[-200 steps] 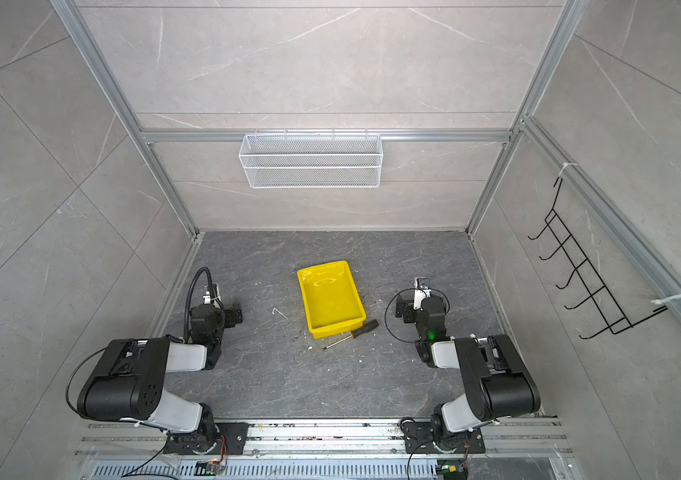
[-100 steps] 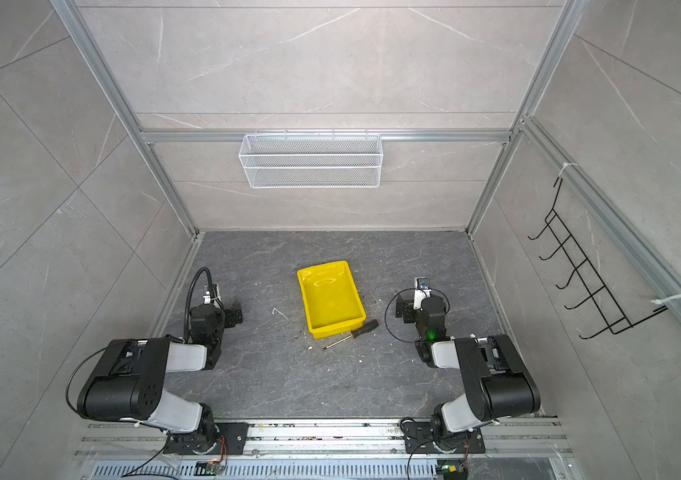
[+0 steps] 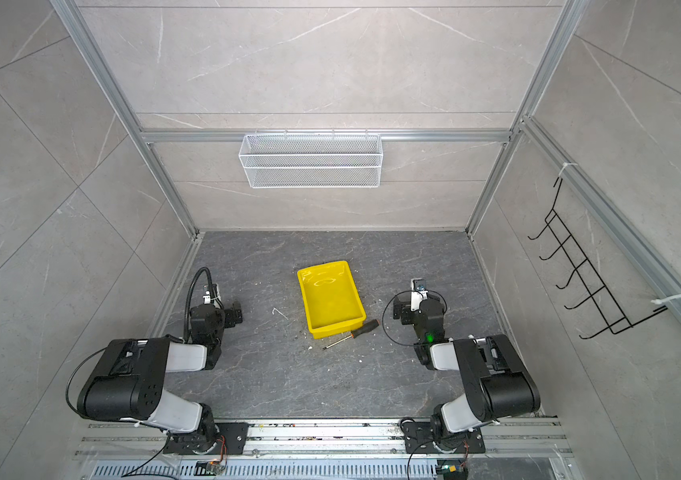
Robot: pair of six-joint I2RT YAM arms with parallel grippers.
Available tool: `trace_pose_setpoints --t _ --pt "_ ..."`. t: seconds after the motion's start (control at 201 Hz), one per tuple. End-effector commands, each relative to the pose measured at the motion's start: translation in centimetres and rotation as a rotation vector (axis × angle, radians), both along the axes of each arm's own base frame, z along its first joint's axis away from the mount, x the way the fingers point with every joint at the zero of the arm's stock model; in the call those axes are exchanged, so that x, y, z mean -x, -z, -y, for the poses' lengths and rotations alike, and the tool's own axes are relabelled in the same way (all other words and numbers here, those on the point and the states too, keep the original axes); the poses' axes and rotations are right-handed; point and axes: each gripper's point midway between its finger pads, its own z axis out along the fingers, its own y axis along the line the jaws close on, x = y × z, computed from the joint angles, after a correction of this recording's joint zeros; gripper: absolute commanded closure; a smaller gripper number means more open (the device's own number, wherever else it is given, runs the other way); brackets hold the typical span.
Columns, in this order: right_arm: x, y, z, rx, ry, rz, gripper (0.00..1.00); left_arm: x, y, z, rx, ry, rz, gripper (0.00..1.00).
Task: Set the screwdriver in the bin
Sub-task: 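Move the right gripper toward the orange-handled screwdriver while the left arm lifts slightly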
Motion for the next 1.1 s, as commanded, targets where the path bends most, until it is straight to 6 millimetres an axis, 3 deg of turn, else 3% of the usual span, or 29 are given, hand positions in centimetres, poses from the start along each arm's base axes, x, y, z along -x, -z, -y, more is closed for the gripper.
trace_pose_setpoints --t 0.0,0.279,0.428,0.493,0.617,0.667,0.742,0.806,0.861,0.896,0.981,1.095 --pt "0.9 -1.8 -0.2 0.035 0.005 0.103 0.01 -0.7 -1.7 0.6 0.014 0.034 0.069 0.00" --pt "2.6 -4.5 -0.1 0.073 0.078 0.174 0.01 1.9 -3.3 4.9 -0.002 0.311 0.205 0.00" --pt "4.1 -4.6 5.0 0.018 0.435 -0.042 0.01 4.0 -5.5 8.9 0.014 0.552 0.192 0.00" --pt "4.4 -5.0 5.1 0.036 0.441 -0.109 0.01 4.9 -7.9 9.8 0.058 0.606 0.124 0.00" --pt "5.2 -8.4 3.1 -0.025 0.314 -0.111 0.01 7.6 -11.6 12.1 0.133 0.731 0.230 0.00" --pt "6.1 -10.5 3.1 -0.071 0.313 -0.093 0.01 8.4 -13.3 12.7 0.166 0.760 0.331 0.00" --pt "7.8 -12.5 4.0 -0.172 0.387 -0.098 0.01 9.4 -14.3 13.0 0.275 0.754 0.361 0.00" --pt "9.8 -12.1 6.5 -0.246 0.585 -0.122 0.01 9.3 -15.0 11.7 0.474 0.600 0.291 0.00" --pt "12.6 -9.9 9.1 -0.324 0.835 -0.173 0.00 9.7 -14.1 9.9 0.589 0.416 0.176 0.00" --pt "13.6 -9.0 9.7 -0.315 0.902 -0.221 0.00 10.2 -13.6 9.1 0.610 0.346 0.129 0.00" --pt "13.0 -7.5 8.3 -0.249 0.833 -0.364 0.00 11.5 -11.8 7.6 0.635 0.208 0.035 0.00" --pt "13.7 -4.1 5.5 -0.336 0.842 -0.565 0.00 12.7 -8.8 6.8 0.665 0.109 -0.068 0.00"
